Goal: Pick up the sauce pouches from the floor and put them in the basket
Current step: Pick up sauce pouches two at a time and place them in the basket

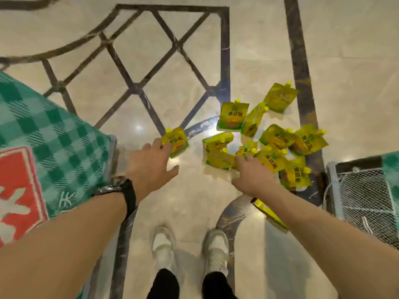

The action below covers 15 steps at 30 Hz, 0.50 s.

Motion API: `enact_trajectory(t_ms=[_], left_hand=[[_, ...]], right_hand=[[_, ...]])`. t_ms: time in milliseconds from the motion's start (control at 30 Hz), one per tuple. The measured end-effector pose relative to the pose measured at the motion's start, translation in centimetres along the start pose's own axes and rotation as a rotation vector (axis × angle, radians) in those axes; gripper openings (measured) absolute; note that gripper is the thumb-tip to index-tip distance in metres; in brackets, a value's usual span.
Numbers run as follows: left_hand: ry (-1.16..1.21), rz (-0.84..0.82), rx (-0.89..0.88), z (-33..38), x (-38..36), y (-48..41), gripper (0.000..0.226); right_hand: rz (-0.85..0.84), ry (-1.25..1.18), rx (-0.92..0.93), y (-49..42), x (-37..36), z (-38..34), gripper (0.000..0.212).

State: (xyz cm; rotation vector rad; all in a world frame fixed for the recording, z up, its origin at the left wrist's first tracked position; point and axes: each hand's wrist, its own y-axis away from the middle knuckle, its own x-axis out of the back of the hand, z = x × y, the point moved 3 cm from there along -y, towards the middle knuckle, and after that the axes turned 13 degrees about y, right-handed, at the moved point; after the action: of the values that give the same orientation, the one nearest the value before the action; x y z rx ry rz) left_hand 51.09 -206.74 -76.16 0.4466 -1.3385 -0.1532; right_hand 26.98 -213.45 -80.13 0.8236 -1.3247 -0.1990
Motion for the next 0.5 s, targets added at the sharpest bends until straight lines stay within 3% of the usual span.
enact_trajectory(t_ms=[233,333,400,500], left_hand=[[0.092,0.151,-0.02,-5.6,-16.8,-14.6,0.069],[0.03,0.271,-0.005,-8.9,-20.6,-20.1,0.083],[0.018,0.346,0.008,-10.6,-22.3,-23.0,0.08],[0.194,0.449,-0.04,-12.2,-24.4,-25.8,0.061]], right_hand=[[0.275,0.167,0.024,-18.0,-10.8,-1.5,0.065],[0.422,0.205,0.086,-23.0,-14.0,-1.5,0.05],[0.501,0.187,0.115,-24.5,-15.5,-1.3,0.037],[0.633,0.272,0.127,-25.3,-16.4,-1.3,0.026]])
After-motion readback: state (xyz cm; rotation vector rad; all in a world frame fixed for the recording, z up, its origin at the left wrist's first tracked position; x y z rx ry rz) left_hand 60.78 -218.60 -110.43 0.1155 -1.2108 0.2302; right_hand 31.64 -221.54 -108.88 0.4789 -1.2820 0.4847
